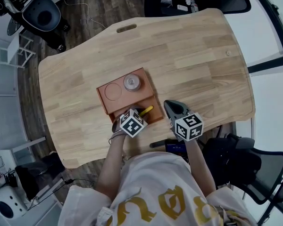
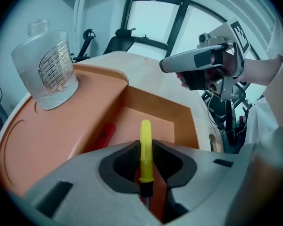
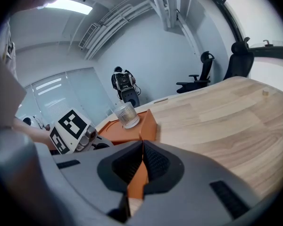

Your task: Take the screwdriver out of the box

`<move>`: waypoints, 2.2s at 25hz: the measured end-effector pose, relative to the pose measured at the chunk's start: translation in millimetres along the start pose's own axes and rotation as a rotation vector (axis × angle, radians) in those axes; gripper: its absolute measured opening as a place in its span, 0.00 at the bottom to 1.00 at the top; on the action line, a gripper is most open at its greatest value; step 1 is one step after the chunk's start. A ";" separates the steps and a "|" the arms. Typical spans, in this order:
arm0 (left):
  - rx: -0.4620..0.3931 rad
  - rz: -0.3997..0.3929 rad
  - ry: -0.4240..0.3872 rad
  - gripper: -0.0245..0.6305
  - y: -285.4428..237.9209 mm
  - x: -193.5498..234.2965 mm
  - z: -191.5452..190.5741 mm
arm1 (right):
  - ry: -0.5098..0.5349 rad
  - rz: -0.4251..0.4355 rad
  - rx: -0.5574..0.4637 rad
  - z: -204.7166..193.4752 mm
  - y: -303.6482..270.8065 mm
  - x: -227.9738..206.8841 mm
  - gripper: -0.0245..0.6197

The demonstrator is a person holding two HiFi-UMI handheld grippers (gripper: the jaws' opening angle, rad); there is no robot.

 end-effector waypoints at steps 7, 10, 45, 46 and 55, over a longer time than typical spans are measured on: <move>-0.040 -0.010 0.066 0.16 6.0 2.2 -3.6 | 0.023 -0.022 -0.022 2.6 4.1 5.3 0.06; -0.087 0.012 0.077 0.16 12.6 1.8 -2.5 | 0.035 -0.041 -0.040 7.4 5.8 5.6 0.06; -0.842 0.213 0.178 0.16 147.4 -53.9 4.7 | 0.193 -0.059 -0.296 57.2 74.2 68.2 0.05; -0.866 0.224 0.171 0.16 152.8 -56.8 4.7 | 0.199 -0.053 -0.311 59.5 77.5 71.2 0.05; -1.007 0.384 0.106 0.16 193.1 -79.5 -0.8 | 0.235 -0.117 -0.426 73.2 96.1 92.9 0.05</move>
Point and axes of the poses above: the fingertips, and each gripper's own axes: y backward along the fingers, x to its left, z out of its top, the point moved 9 cm from there along y, backward along the fingers, and after that the axes turned 8 degrees about -z, right-handed, at the moved point
